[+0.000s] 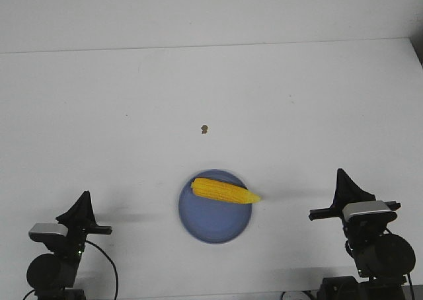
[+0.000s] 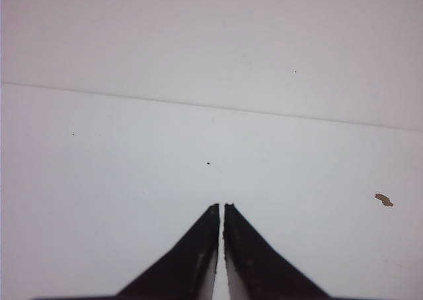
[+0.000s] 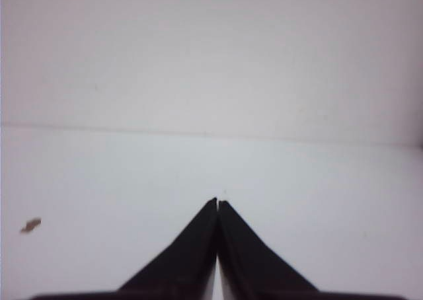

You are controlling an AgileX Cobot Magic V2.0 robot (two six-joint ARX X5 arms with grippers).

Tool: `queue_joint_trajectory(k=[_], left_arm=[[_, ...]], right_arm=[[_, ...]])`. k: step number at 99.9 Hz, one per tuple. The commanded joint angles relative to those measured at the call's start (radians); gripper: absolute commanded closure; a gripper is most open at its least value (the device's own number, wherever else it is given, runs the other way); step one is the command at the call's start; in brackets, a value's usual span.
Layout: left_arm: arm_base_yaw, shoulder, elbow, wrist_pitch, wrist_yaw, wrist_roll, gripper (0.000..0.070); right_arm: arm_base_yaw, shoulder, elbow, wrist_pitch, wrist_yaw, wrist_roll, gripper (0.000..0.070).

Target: Place corn on plate with both arms

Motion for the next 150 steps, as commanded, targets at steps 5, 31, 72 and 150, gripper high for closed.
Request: queue_joint_trajectory(k=[5,31,72,150], left_arm=[[0.002,-0.001,-0.020,0.010,0.001,-0.003,0.0686],[0.002,-0.001,-0.020,0.010,0.002,-0.003,0.0686],[0.002,-0.001,-0.020,0.009,0.002,-0.003,0.0686],[0.002,-0.001,-0.020,0.009,0.002,-0.003,0.0686]], right_arm=[[0.002,-0.074,-0.083,0.079,-0.002,0.005,0.0700],[0.002,-0.210,-0.298,0.205,-0.001,0.023,0.0700],[0.003,-0.210,-0.464,0.390,0.056,0.085,0.0700],[0.003,-0.210,-0.464,0.402,0.077,0.075,0.0700]])
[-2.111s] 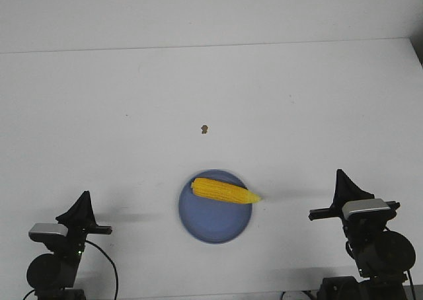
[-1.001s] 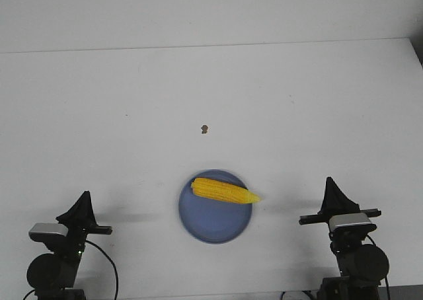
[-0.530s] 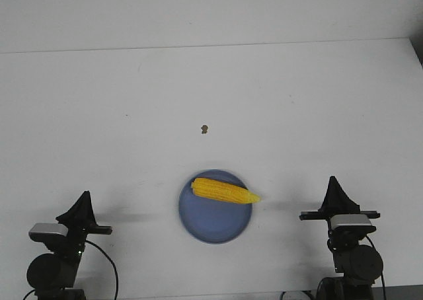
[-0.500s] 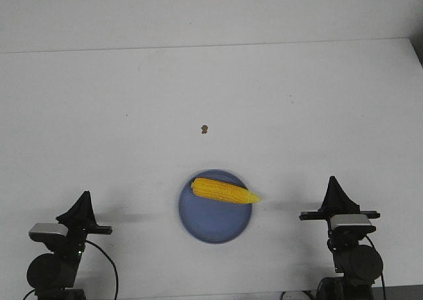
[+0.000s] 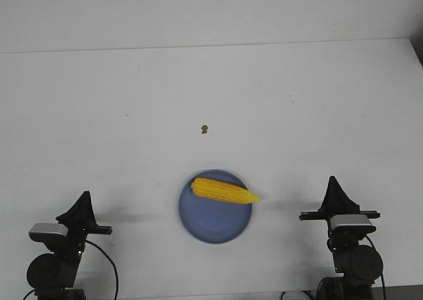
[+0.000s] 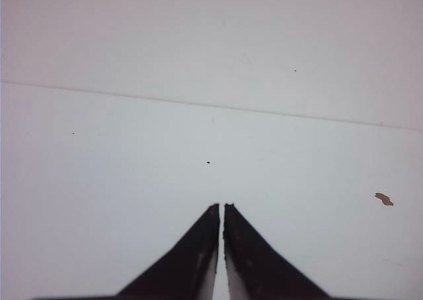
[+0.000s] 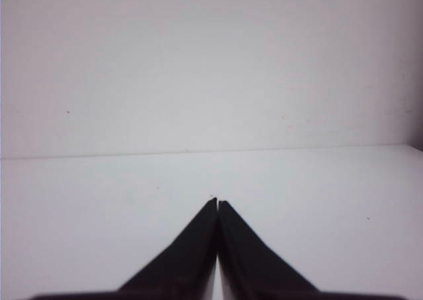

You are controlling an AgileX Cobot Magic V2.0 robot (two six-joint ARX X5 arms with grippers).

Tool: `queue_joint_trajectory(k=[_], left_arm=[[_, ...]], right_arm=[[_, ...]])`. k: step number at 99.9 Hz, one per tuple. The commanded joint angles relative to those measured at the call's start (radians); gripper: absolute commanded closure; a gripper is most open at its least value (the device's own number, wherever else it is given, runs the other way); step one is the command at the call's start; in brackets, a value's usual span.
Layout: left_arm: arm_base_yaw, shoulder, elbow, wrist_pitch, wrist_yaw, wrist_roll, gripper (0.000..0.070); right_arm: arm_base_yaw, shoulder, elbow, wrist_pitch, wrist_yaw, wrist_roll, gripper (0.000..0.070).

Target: Place corn on plate with both arms

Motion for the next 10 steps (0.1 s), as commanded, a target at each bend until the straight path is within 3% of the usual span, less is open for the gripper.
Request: queue_joint_trajectory(k=[1,10], left_arm=[[0.002,-0.001,-0.019,0.011,0.002,-0.003,0.0686],[0.002,-0.001,-0.019,0.011,0.002,-0.003,0.0686]], right_arm=[[0.002,-0.002,-0.002,0.013,0.003,0.007,0.0700],[0.002,-0.002,-0.002,0.013,0.003,0.007,0.0700]])
